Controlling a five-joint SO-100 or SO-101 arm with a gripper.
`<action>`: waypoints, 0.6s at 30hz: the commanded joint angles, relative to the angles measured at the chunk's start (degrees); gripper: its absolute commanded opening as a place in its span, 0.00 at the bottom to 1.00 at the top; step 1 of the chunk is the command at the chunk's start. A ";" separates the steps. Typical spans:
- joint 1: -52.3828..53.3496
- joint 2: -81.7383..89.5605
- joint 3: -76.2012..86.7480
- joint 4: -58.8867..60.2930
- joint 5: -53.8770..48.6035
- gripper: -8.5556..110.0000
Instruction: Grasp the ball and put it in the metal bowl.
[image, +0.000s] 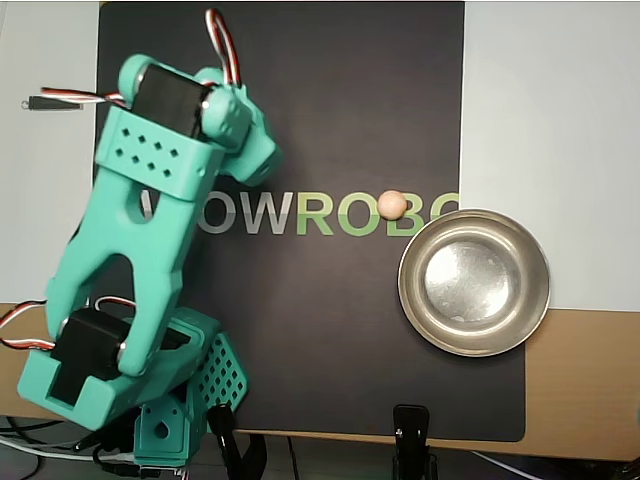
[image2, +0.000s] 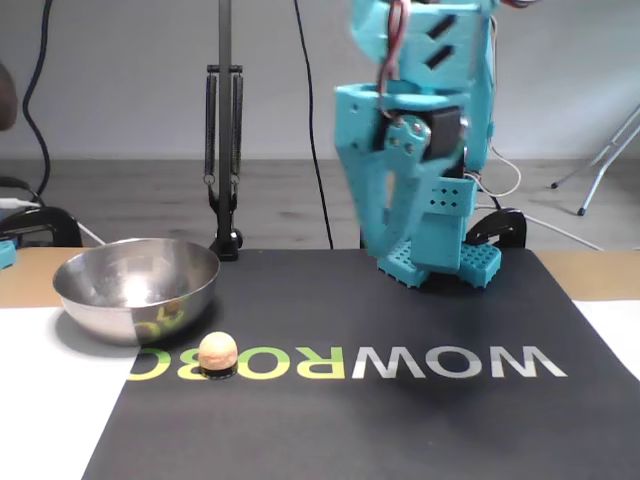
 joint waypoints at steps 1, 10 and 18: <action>0.62 0.18 -1.49 0.35 -4.22 0.07; 2.90 -2.02 -1.58 0.00 -7.29 0.07; 5.62 -3.96 -1.85 -0.09 -14.41 0.08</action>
